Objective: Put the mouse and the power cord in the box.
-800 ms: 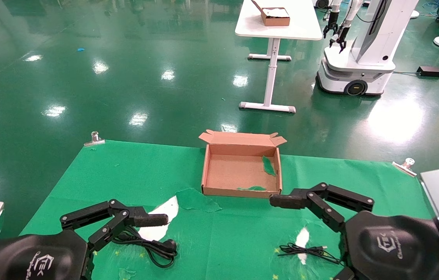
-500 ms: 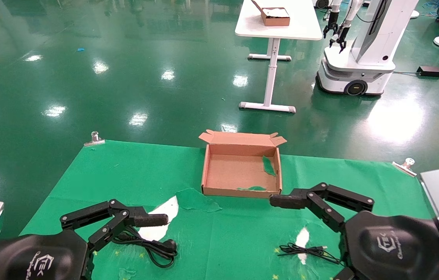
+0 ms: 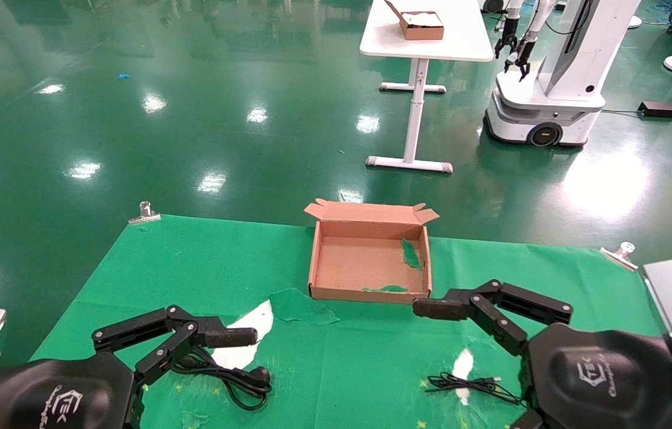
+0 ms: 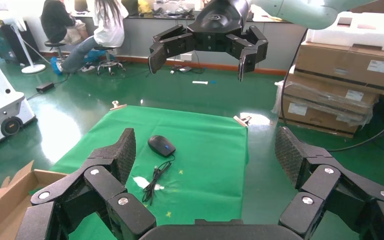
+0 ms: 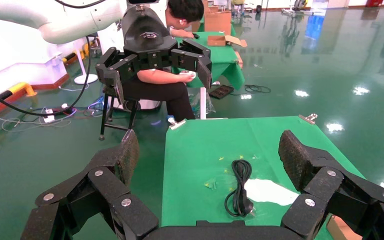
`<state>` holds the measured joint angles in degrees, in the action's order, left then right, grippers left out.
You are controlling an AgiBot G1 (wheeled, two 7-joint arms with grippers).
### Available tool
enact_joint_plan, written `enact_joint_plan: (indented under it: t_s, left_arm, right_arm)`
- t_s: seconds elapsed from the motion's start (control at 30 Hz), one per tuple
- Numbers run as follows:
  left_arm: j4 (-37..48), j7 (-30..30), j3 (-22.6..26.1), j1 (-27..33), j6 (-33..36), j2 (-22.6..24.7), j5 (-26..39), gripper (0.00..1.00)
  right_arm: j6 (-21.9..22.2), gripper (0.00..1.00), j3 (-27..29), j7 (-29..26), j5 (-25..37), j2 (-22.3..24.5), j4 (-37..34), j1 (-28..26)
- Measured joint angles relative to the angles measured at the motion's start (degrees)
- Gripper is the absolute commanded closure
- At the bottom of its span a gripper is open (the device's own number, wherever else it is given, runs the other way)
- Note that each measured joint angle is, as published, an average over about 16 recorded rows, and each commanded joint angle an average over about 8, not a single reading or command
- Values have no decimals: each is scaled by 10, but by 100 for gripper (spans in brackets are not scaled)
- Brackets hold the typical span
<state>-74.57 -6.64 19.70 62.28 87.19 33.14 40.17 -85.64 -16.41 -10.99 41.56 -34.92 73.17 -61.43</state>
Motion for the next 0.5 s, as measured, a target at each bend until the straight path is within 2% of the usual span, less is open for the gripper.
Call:
enact_joint_plan:
  t_s: [0.5]
  left_arm:
    - [0,0,0,0,0,0,0,0]
  right_arm:
    - [0,0,0,0,0,0,0,0]
